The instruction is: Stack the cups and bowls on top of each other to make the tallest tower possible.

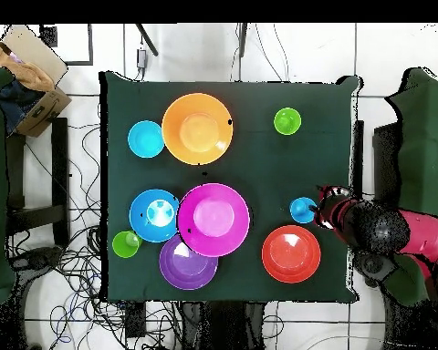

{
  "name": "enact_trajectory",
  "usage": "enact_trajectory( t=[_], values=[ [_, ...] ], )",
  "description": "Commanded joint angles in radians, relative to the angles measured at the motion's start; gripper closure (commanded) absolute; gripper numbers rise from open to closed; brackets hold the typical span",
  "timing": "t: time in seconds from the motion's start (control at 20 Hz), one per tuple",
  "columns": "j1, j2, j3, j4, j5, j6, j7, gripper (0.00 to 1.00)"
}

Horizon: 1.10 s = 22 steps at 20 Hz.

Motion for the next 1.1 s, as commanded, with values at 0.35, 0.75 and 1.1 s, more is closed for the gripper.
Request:
enact_trajectory(
  t=[0.35,0.75,1.1],
  values=[
    [-0.041,-0.053,-0.024,0.095,-0.075,0.014,-0.03,0.0],
    [-0.125,-0.211,0.029,0.246,-0.026,0.007,-0.012,0.0],
    [-0.177,-0.282,0.059,0.392,-0.012,-0.069,0.065,0.0]
  ],
)
